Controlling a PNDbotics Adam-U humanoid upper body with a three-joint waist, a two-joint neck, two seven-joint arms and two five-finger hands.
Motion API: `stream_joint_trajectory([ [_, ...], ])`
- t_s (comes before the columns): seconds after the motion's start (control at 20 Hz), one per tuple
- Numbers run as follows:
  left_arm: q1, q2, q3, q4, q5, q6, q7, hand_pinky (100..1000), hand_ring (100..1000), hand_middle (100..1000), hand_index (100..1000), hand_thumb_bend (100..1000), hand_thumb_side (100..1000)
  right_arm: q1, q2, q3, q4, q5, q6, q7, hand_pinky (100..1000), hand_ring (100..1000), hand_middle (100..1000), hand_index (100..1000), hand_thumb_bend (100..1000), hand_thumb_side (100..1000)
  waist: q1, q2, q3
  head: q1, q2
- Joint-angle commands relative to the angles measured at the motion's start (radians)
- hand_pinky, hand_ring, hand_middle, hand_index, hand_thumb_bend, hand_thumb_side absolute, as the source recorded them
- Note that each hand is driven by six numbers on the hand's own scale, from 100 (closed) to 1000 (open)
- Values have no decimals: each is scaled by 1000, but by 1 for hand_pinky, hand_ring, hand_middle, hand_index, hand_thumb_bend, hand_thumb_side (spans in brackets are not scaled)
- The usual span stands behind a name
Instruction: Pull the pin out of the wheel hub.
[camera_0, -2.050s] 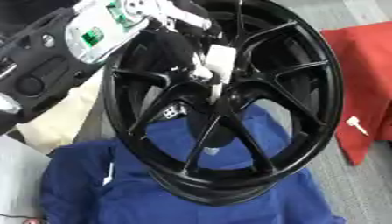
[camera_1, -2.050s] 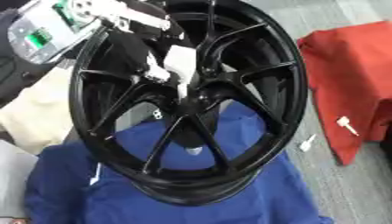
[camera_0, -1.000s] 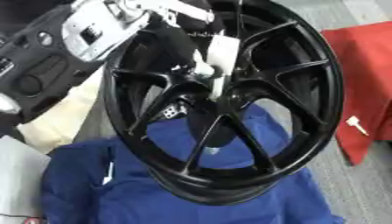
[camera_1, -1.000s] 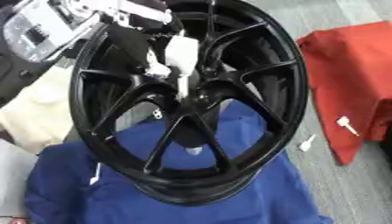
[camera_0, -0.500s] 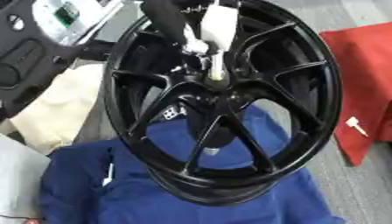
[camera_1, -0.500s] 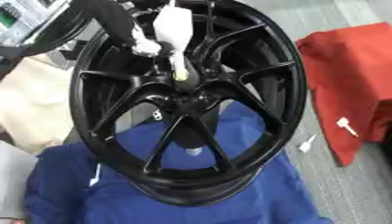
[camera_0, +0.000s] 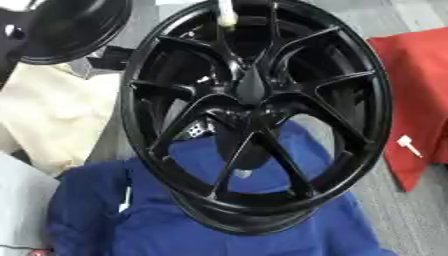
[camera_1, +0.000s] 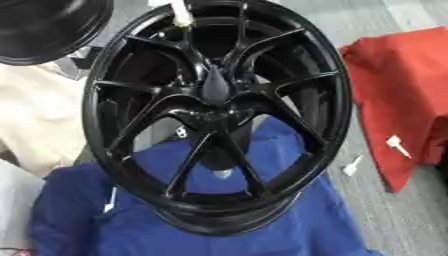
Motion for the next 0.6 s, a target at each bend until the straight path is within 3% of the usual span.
stream_joint_trajectory([
  [0.05, 9, 90, 135, -4, 85, -8, 115, 665, 559, 410, 513, 100, 430, -6, -43, -18, -23, -6, 0, -5, 699, 557, 619, 683, 100, 890, -11, -21, 4, -9, 6],
  [0.3, 99, 234, 258, 21, 168, -20, 304, 667, 560, 413, 517, 100, 434, 2, -57, -26, -38, -5, 2, -7, 700, 558, 620, 684, 100, 887, -17, -17, 14, -5, 6],
  [0.6, 322, 418, 381, 77, 199, -42, 474, 670, 565, 425, 527, 100, 401, 5, -68, -34, -53, -3, 3, -11, 700, 558, 621, 684, 100, 881, -22, -5, 38, -2, 6],
])
